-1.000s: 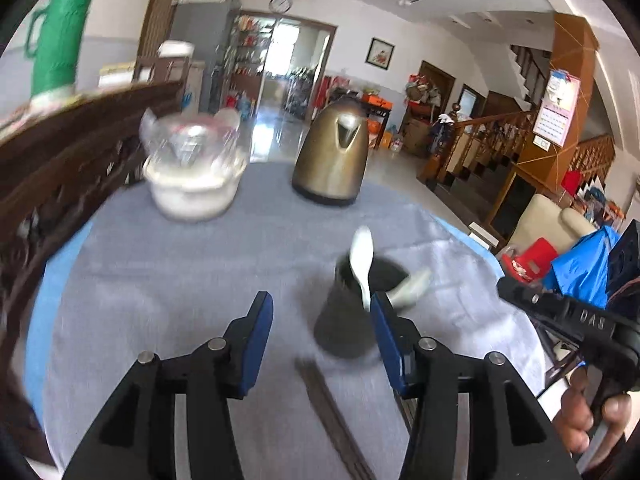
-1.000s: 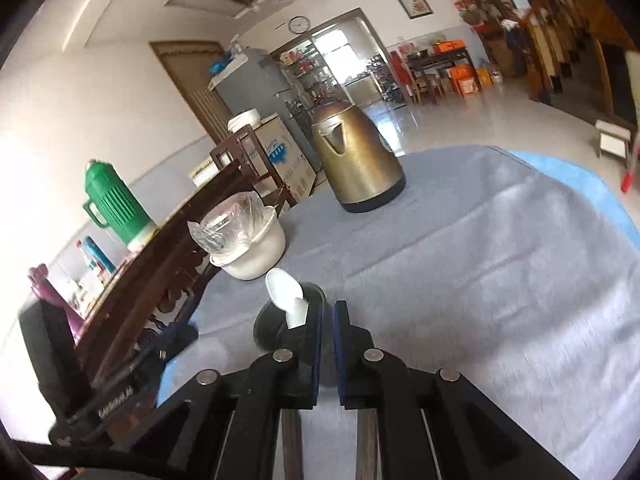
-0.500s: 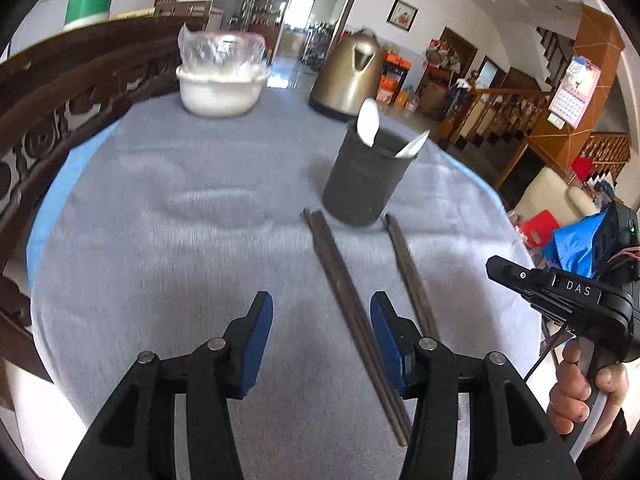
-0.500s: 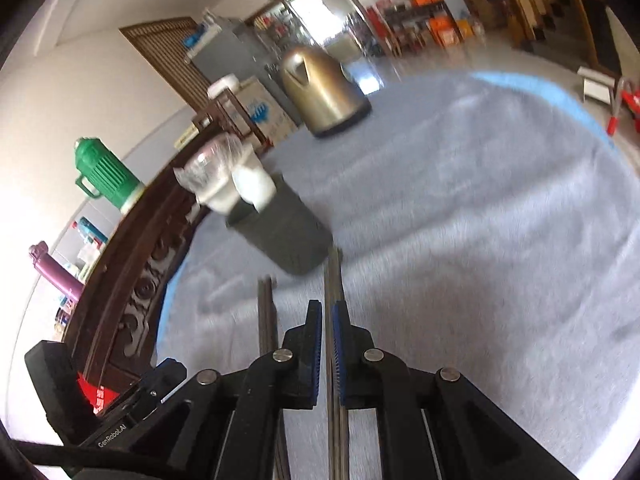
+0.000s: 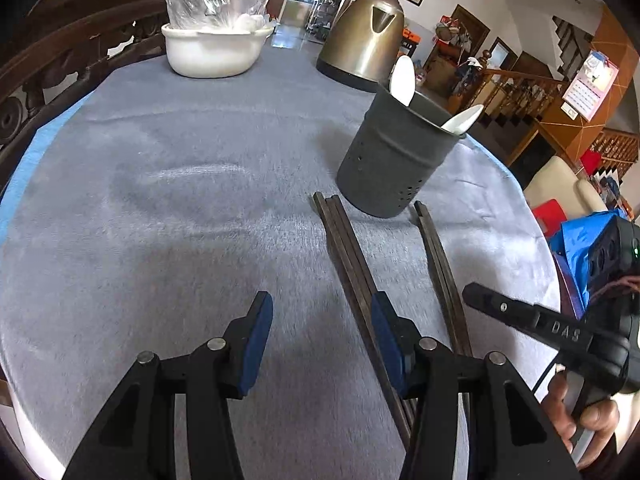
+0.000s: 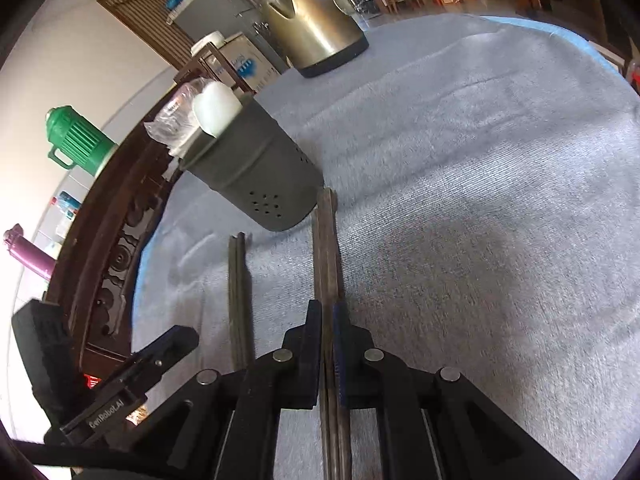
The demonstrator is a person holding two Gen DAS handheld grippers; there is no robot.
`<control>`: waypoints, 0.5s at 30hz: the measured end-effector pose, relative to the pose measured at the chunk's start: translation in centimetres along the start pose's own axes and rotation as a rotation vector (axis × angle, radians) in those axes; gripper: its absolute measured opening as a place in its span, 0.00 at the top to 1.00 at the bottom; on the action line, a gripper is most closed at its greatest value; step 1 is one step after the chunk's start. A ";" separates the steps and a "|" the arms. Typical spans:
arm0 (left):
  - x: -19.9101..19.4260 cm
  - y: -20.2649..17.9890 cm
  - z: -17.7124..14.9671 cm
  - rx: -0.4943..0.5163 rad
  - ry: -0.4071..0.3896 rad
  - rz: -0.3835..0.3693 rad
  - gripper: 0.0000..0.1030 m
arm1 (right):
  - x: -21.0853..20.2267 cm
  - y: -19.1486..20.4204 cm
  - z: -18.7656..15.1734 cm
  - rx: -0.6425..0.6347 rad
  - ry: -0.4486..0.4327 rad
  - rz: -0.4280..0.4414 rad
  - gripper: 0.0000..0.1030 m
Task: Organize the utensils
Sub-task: 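Grasp a pair of brown chopsticks with the right tool while the left tool grasps chopsticks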
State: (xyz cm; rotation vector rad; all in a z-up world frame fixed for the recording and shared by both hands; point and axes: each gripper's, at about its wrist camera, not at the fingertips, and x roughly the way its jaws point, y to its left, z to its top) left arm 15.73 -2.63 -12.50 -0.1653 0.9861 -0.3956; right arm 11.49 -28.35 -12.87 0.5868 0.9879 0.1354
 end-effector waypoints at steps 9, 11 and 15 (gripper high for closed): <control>2.0 -1.0 0.4 0.055 0.031 0.070 0.50 | 1.3 0.0 0.3 -0.016 0.019 -0.021 0.93; 2.0 -1.2 0.4 0.077 0.032 0.085 0.50 | 1.2 0.1 0.4 -0.034 0.017 -0.038 0.93; 1.8 -1.2 0.3 0.089 0.044 0.090 0.48 | 1.3 0.1 0.6 -0.039 0.015 -0.054 0.93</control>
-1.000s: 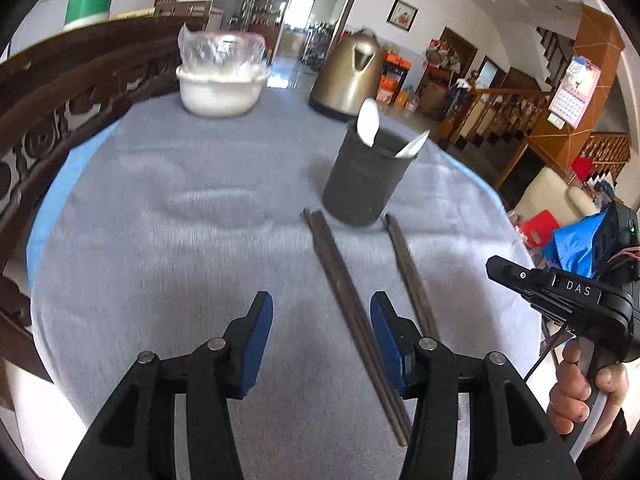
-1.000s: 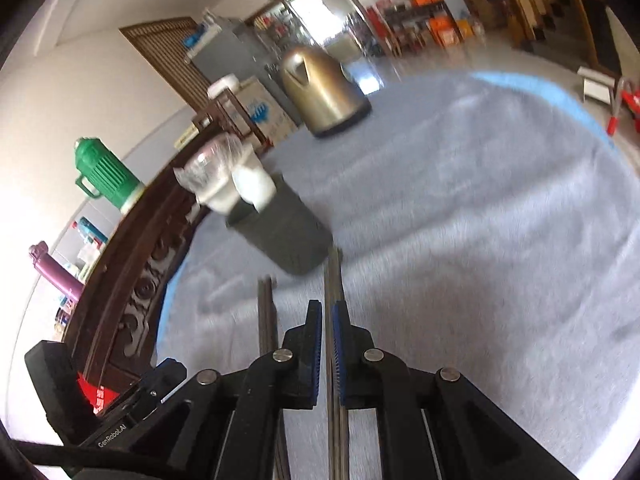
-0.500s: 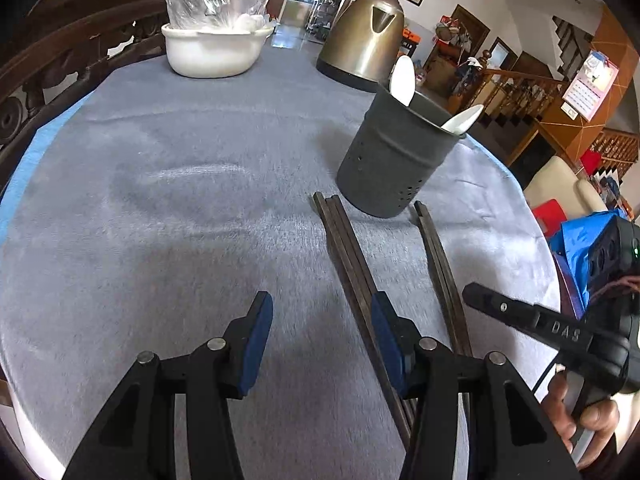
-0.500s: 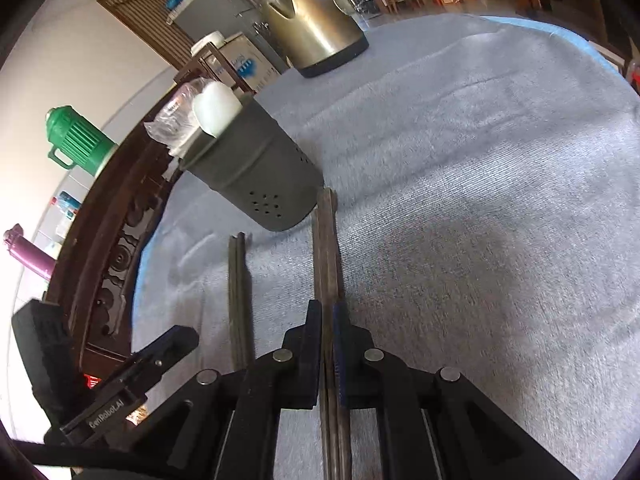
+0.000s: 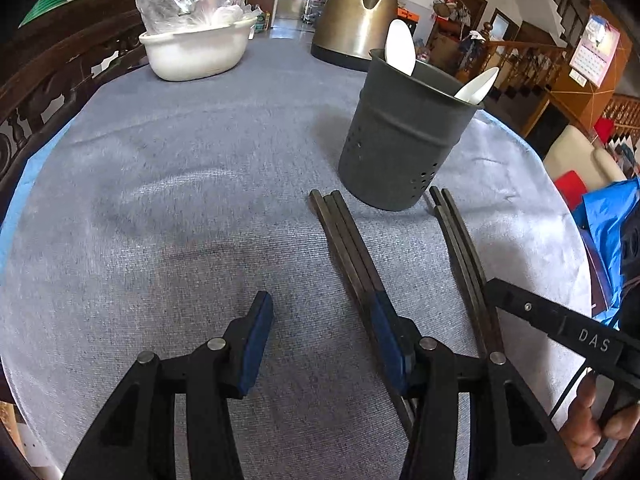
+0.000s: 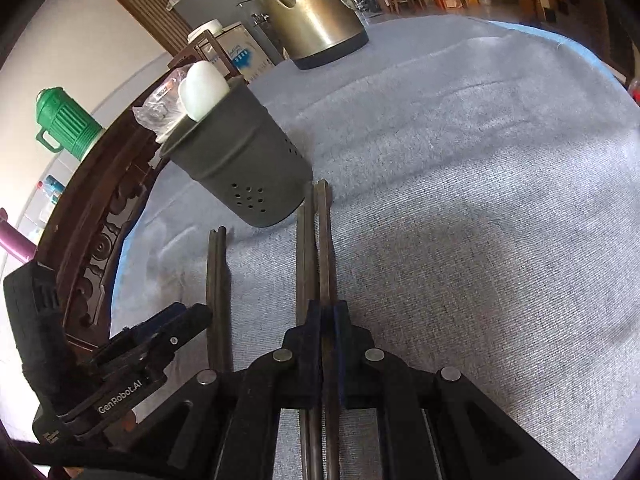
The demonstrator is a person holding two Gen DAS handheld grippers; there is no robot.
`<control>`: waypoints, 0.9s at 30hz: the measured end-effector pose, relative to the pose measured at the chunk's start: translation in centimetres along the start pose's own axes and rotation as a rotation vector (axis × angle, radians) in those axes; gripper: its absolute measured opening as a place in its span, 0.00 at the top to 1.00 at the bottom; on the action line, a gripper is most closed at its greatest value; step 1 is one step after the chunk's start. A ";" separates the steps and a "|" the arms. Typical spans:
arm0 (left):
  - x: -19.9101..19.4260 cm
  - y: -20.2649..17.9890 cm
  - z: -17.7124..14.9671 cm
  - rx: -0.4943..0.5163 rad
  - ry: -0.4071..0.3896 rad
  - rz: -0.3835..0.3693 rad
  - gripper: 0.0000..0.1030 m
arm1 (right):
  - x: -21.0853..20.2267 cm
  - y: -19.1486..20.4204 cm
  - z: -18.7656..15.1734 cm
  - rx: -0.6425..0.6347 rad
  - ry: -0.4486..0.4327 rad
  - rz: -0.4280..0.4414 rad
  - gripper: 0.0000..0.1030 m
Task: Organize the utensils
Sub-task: 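Grasp a pair of brown chopsticks with the right tool while the left tool grasps chopsticks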
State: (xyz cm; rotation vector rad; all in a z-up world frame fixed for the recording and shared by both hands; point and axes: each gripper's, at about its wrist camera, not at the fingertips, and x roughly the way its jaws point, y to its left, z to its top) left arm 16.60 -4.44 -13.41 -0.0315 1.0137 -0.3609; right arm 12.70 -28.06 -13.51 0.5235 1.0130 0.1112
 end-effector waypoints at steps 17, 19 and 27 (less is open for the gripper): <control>0.3 0.9 0.8 -0.002 0.024 -0.017 0.47 | -0.2 0.3 0.2 -0.038 0.022 -0.044 0.92; 0.2 1.0 0.8 0.003 0.029 -0.017 0.47 | -0.2 0.0 0.3 -0.025 0.021 -0.042 0.92; 0.6 0.3 1.2 0.005 0.032 -0.007 0.46 | -0.1 -0.1 0.5 0.000 0.023 -0.035 0.91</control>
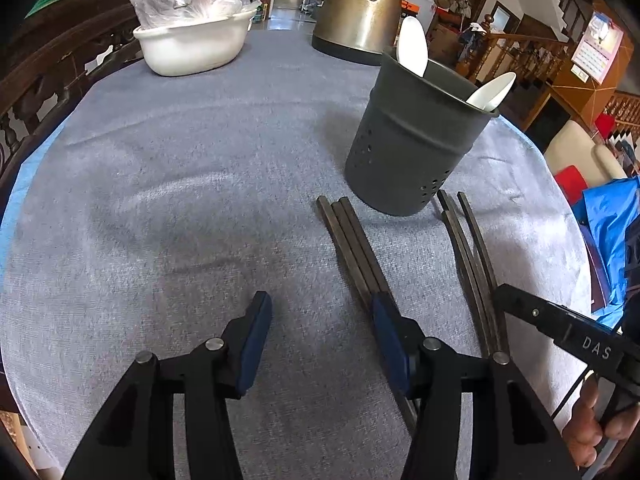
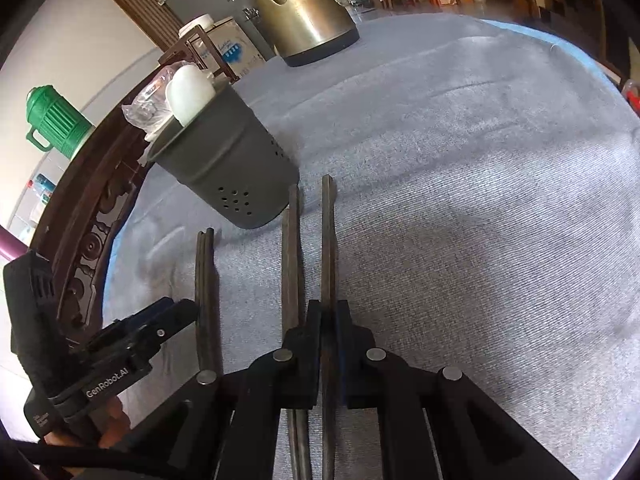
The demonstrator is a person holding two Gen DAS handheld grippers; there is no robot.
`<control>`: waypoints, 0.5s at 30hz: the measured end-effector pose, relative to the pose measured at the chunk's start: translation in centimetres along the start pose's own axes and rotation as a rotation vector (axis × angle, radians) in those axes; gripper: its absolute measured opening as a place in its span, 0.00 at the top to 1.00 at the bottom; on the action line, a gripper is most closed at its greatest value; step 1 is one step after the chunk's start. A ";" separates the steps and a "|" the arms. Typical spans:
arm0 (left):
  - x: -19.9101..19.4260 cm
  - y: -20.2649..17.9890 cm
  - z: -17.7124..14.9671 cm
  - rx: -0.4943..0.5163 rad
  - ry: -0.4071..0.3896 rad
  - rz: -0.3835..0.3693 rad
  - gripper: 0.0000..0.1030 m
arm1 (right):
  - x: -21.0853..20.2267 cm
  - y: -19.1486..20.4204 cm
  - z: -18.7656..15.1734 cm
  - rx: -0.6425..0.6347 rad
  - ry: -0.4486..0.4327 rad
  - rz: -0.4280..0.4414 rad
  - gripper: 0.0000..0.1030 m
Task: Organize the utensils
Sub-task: 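Grasp a pair of brown chopsticks with the right tool while the left tool grasps chopsticks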
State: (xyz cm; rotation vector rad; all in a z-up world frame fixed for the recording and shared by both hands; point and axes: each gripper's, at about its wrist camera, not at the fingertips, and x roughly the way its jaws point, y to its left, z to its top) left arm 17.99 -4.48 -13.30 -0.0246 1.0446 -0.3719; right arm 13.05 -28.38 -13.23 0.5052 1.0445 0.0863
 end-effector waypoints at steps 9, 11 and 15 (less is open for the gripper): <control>0.2 0.8 1.1 -0.008 0.028 -0.004 0.46 | 0.0 -0.1 0.1 -0.014 -0.006 -0.014 0.91; 0.2 0.9 1.1 -0.014 0.030 -0.005 0.46 | 0.1 -0.2 0.2 -0.005 -0.005 -0.013 0.91; 0.5 0.4 1.7 -0.027 0.034 0.010 0.45 | 0.1 0.0 0.1 -0.009 -0.010 -0.017 0.91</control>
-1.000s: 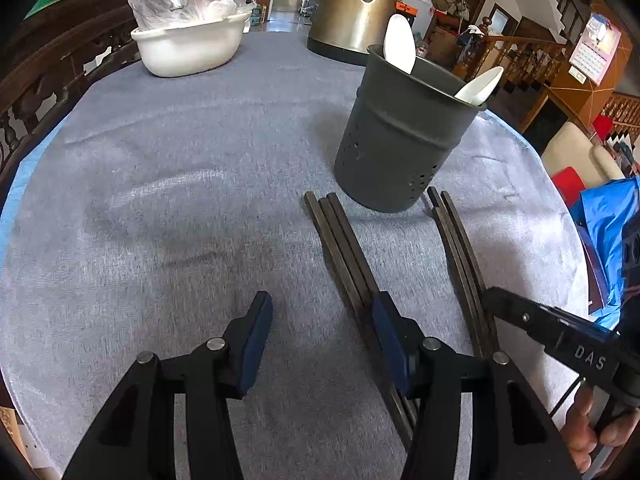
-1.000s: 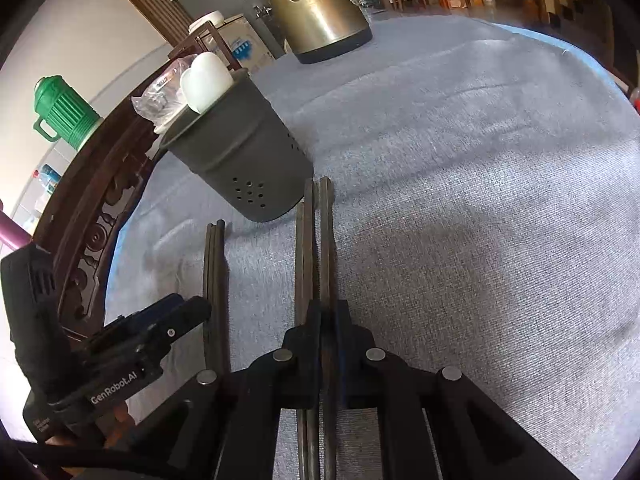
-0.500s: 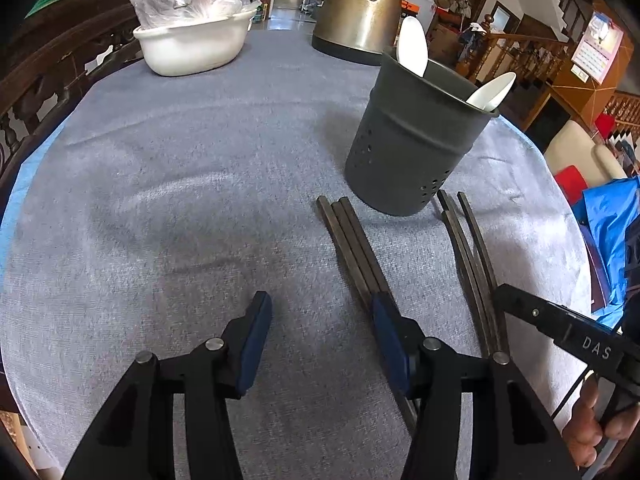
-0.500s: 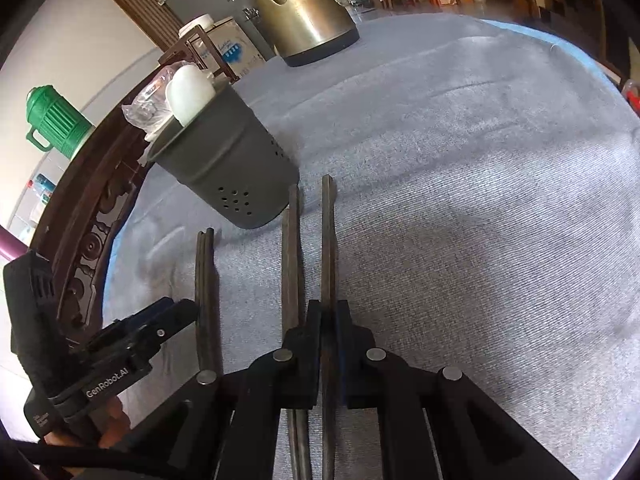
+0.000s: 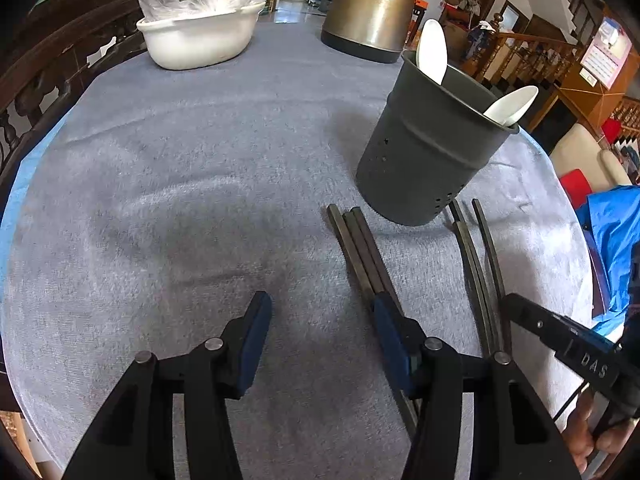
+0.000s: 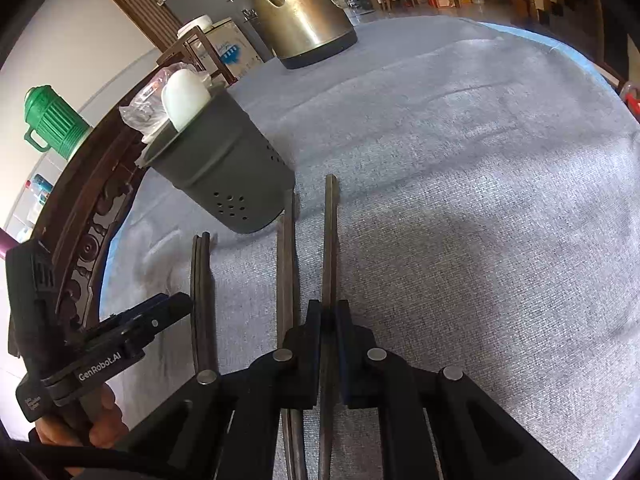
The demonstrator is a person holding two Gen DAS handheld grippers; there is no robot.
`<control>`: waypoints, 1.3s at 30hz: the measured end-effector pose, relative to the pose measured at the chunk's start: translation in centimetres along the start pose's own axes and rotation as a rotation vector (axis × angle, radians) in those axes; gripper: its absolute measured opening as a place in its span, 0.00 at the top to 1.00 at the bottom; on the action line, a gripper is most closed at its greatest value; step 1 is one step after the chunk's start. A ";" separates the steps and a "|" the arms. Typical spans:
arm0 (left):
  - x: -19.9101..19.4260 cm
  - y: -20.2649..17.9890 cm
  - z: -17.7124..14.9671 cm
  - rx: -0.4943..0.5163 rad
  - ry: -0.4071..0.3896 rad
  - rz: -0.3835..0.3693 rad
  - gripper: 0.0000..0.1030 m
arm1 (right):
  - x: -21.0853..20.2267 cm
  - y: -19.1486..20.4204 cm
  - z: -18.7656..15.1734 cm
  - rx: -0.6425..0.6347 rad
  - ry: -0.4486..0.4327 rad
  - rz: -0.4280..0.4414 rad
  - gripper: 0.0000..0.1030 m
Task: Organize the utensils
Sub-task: 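Grasp a pair of brown chopsticks with the right tool while the left tool grasps chopsticks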
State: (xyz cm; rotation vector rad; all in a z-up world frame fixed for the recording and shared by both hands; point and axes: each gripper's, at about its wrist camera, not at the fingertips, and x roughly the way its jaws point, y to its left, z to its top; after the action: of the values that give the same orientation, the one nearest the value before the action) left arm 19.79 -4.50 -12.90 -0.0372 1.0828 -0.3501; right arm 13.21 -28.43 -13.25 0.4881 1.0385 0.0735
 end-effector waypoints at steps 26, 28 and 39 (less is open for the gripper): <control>0.5 -0.1 2.4 -0.058 0.029 -0.015 0.51 | 0.3 -0.8 -0.2 0.032 0.006 0.036 0.92; 0.7 -0.6 2.5 -0.043 0.032 -0.007 0.51 | 0.2 -0.7 -0.3 0.025 0.003 0.033 0.92; 0.6 -0.2 2.8 -0.024 0.023 -0.011 0.48 | 0.4 -0.8 -0.1 0.029 0.001 0.043 0.91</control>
State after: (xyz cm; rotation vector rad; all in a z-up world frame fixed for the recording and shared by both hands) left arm 22.38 -5.26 -12.03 -0.0602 1.1099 -0.3484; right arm 13.14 -28.95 -13.93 0.5364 1.0311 0.0972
